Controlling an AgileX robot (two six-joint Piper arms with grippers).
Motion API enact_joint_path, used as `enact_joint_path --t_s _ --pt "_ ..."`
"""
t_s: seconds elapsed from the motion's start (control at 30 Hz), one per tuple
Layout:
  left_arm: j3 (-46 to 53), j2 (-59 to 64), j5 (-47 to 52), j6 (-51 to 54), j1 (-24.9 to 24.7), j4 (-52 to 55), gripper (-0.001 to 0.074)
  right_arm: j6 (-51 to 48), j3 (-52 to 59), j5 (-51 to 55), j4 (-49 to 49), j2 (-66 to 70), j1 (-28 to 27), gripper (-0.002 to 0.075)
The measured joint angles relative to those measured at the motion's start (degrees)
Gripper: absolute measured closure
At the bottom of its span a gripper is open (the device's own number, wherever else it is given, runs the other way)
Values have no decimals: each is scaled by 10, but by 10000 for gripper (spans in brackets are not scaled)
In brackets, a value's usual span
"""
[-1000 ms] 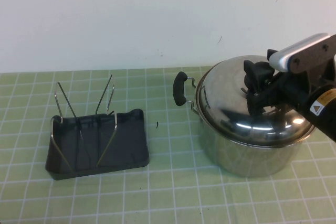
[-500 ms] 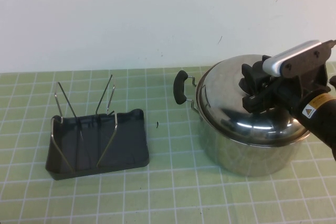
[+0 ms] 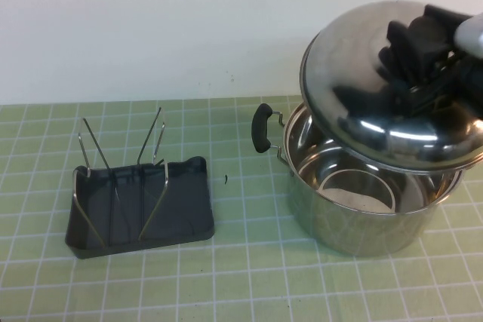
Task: Put pot lid on rack
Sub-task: Hand over the pot lid
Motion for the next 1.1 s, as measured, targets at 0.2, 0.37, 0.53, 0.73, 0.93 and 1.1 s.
enact_joint_path --t_s 0.2,0.37,0.53,0.73,0.93,1.1 --pt "0 0 0 0 0 41 737 94 0 27 -76 -68 0 389" --pt "0 0 0 0 0 45 737 207 0 42 -206 -79 0 389" --pt "1 0 -9 -5 0 39 737 310 0 44 -336 -79 0 389" --pt "3 0 -128 -183 0 -300 737 341 0 42 -374 -79 0 389" --pt "3 0 -202 -222 0 -525 737 346 0 42 -394 -79 0 389" --pt "3 0 -218 -172 0 -548 737 344 0 43 -397 -79 0 389"
